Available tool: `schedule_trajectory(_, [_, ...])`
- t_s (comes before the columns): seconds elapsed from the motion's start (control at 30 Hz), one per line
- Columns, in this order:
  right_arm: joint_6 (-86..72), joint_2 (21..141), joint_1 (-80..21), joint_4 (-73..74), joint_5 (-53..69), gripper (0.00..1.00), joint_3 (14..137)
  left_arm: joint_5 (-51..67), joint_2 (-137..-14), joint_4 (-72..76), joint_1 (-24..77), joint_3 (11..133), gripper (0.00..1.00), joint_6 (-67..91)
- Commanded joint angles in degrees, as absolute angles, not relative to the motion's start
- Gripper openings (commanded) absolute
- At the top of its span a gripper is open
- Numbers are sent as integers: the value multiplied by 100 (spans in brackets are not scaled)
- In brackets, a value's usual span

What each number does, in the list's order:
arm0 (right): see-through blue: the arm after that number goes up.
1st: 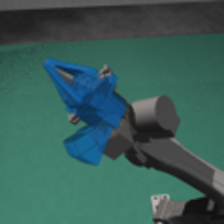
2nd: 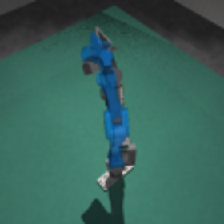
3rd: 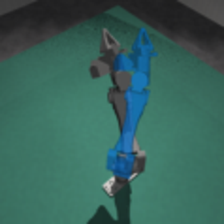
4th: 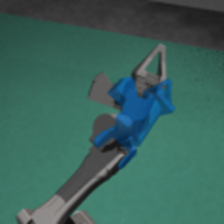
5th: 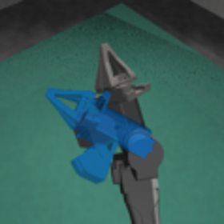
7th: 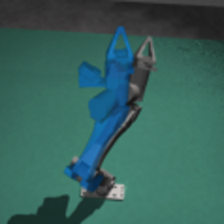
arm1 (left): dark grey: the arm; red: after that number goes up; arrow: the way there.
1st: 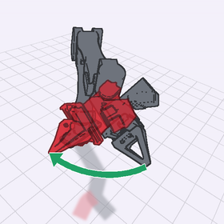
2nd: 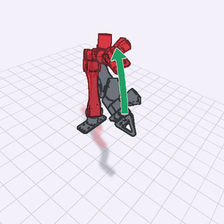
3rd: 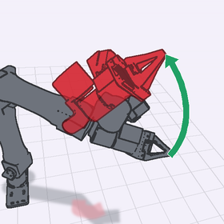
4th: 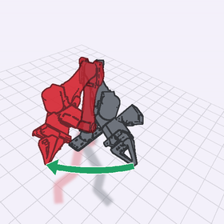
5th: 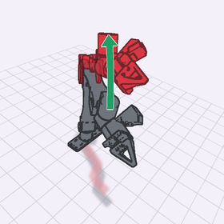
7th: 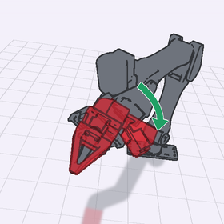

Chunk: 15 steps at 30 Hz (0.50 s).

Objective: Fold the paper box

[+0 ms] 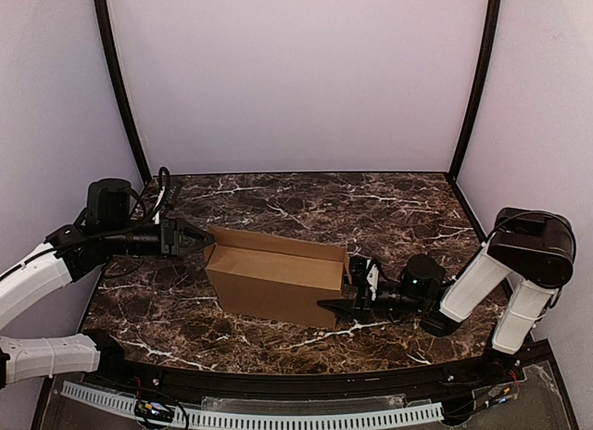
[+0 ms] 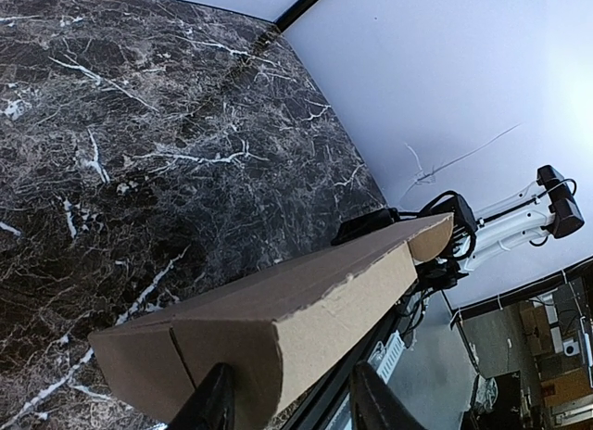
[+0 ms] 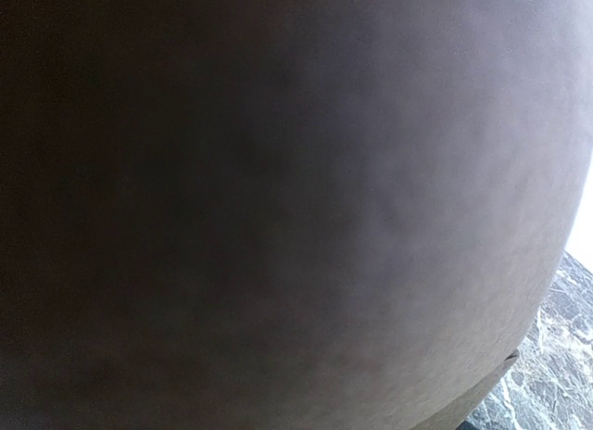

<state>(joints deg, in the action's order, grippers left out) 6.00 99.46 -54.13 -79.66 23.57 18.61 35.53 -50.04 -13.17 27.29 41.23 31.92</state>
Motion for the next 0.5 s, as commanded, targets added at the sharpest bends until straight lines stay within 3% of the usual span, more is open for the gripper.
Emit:
schedule_trajectory(0.0, [648,10068,-5445,-7874,2346,61,1890,3680,-5019,-1415,2786,4261,41,3112])
schedule_trajectory(0.47, [658,10047,-5444,-7791,2352,61,1914,3485,-4865,-1614,2786,3953,41,2934])
